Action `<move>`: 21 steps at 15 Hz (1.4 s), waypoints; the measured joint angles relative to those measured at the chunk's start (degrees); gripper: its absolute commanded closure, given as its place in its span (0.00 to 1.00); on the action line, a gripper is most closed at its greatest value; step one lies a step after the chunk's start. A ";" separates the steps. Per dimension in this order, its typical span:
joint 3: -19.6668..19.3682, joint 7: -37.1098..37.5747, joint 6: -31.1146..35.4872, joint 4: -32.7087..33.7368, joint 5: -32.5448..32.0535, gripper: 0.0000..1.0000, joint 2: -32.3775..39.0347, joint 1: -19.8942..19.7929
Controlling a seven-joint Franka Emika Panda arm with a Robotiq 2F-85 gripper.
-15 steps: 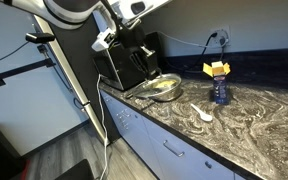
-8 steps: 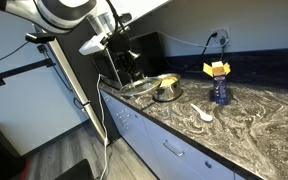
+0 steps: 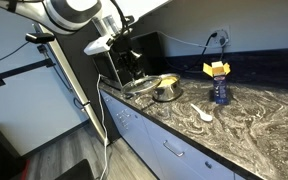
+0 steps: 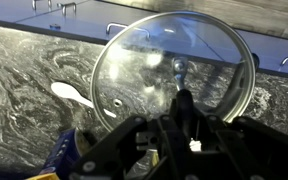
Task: Cover the pot and move it to the right
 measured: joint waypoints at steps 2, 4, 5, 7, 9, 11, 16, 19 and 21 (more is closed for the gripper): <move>1.57 0.06 0.09 3.79 -0.02 0.98 2.47 0.65; 2.95 0.06 0.36 8.23 -0.28 0.98 5.50 1.16; 3.42 0.06 0.83 10.43 -0.39 0.98 7.26 1.28; 3.73 0.05 2.42 14.78 -0.75 0.98 11.47 1.52; 3.74 0.01 5.04 18.49 -1.13 0.98 16.05 1.59; 3.74 0.01 7.87 21.50 -2.06 0.98 20.40 1.67; 3.69 0.02 12.79 26.52 -4.81 0.98 28.53 1.82; 3.45 0.02 13.82 27.83 -4.86 0.98 31.34 1.81; 3.39 0.02 13.91 28.48 -4.86 0.98 32.78 1.81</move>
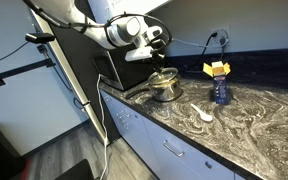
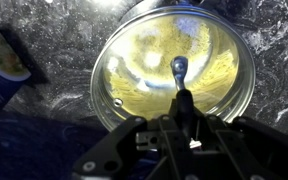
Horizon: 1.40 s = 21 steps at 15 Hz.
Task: Cover the pot and move it to the right
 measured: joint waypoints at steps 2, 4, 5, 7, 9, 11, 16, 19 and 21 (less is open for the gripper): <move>0.00 0.00 0.01 0.56 0.00 0.98 1.10 0.03; 0.00 0.00 0.01 1.10 -0.01 0.98 1.92 0.06; 0.00 0.00 0.01 1.35 -0.06 0.98 2.23 0.08; -0.06 0.00 0.01 1.74 -0.30 0.98 2.64 0.16; -0.14 0.03 -0.10 2.22 -0.76 0.98 3.00 0.29; -0.29 0.03 -0.89 2.82 -1.18 0.98 3.45 0.59; -0.34 0.03 -6.97 6.28 -2.05 0.98 5.10 1.15; -0.36 0.03 -10.69 8.89 -2.10 0.98 6.32 1.35; -0.36 0.03 -12.96 10.49 -2.10 0.66 7.07 1.43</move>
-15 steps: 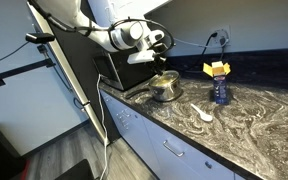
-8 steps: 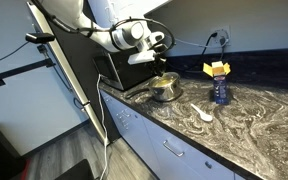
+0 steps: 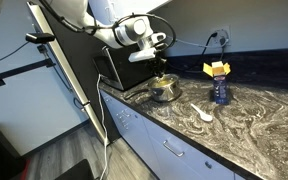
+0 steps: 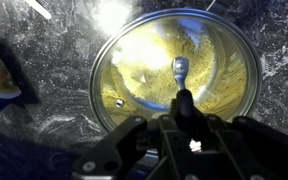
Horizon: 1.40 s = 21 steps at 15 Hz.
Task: Cover the pot and move it to the right
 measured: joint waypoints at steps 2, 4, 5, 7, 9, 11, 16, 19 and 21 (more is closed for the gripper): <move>0.00 0.00 -2.10 1.52 0.00 0.58 0.74 0.09; 0.02 0.00 -3.73 2.76 0.00 0.45 1.28 0.18; 0.05 0.00 -4.08 3.16 0.01 0.36 1.40 0.23; 0.24 -0.02 -4.23 3.76 0.06 0.21 1.40 0.27; 0.42 -0.07 -4.22 3.91 0.17 0.08 0.75 0.27; 0.49 -0.10 -4.22 3.57 0.24 0.00 -0.86 0.25; 0.14 0.13 -3.77 -4.88 1.06 0.00 -10.71 -0.80; 0.13 0.03 -3.25 -13.90 5.65 0.00 -18.10 -2.16; 0.13 0.03 -2.51 -20.12 9.00 0.00 -22.45 -2.66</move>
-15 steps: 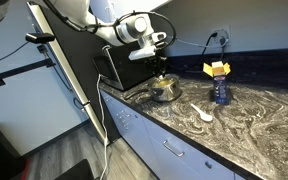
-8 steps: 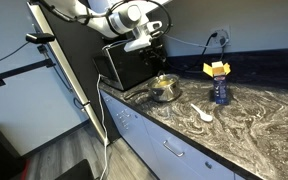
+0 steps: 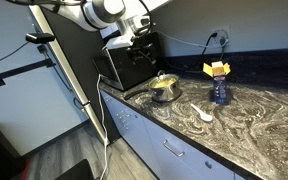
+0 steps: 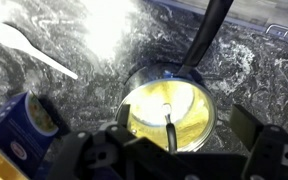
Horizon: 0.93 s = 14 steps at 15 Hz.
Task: Cover the pot and move it to the right
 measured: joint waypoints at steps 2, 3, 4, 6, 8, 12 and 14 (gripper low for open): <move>0.04 0.14 1.99 -6.08 1.76 0.00 -3.56 -0.01; 0.11 0.37 3.67 -8.96 1.82 0.00 -4.93 0.08; 0.22 1.10 5.62 -11.52 1.77 0.00 -5.89 0.24; 0.68 2.78 9.71 -15.58 1.81 0.00 -6.52 0.67; 1.24 3.03 11.91 -17.77 3.57 0.00 -6.50 1.26; 1.45 3.03 12.29 -18.10 4.08 0.00 -6.53 1.42; 1.53 3.70 12.27 -18.07 3.17 0.00 -6.45 1.42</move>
